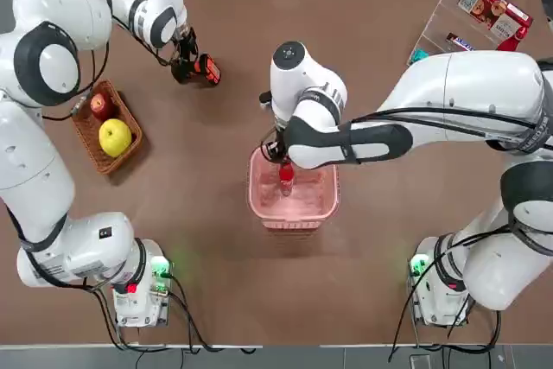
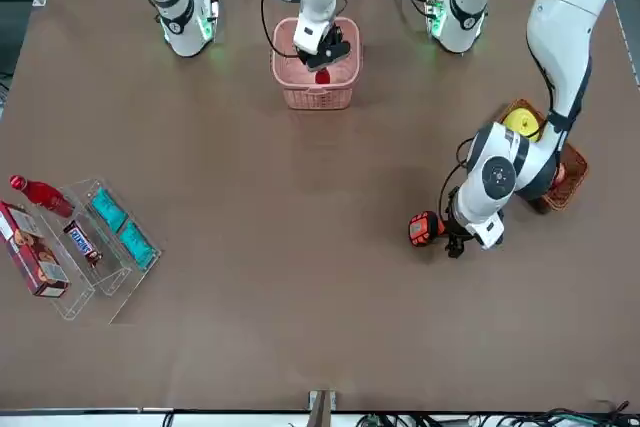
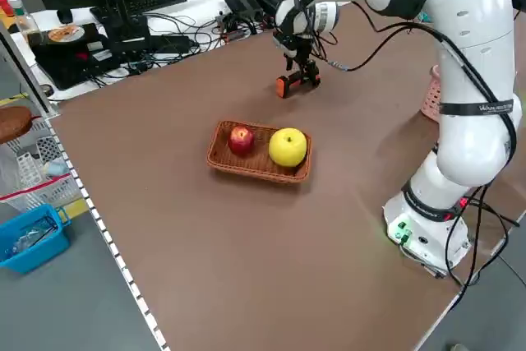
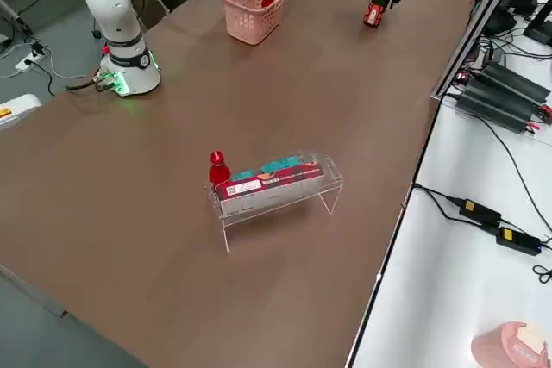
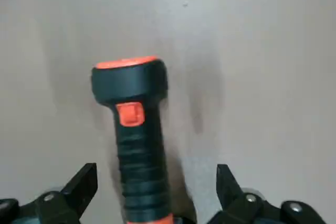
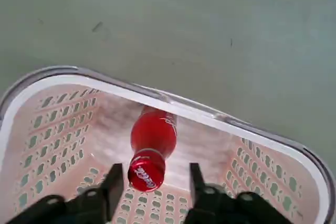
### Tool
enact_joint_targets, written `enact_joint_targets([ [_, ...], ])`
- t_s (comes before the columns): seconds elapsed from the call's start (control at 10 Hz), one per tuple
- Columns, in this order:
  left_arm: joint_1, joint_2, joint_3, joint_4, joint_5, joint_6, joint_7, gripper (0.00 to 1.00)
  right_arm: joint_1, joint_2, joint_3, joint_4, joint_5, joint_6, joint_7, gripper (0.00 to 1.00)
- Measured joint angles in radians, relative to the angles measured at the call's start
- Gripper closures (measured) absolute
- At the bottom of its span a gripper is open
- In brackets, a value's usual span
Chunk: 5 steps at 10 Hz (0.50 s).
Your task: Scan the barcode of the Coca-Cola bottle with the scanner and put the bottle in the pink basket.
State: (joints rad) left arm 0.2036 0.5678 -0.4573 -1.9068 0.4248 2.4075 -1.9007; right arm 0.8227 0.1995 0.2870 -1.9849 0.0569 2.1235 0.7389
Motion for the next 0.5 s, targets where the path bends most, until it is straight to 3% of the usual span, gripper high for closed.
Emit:
enact_joint_targets([
  [0.1, 0.000, -0.012, 0.000, 0.012, 0.020, -0.011, 0.026, 0.00, 0.000, -0.019, -0.001, 0.008, 0.000, -0.001, 0.000, 0.20],
  [0.3, 0.001, -0.042, 0.000, 0.040, 0.044, -0.055, 0.110, 0.00, -0.001, -0.100, -0.007, 0.038, 0.001, -0.054, 0.003, 0.12],
  [0.5, 0.022, -0.083, 0.005, 0.049, 0.058, -0.073, 0.321, 0.00, -0.045, -0.198, -0.052, 0.083, 0.000, -0.174, 0.010, 0.06],
])
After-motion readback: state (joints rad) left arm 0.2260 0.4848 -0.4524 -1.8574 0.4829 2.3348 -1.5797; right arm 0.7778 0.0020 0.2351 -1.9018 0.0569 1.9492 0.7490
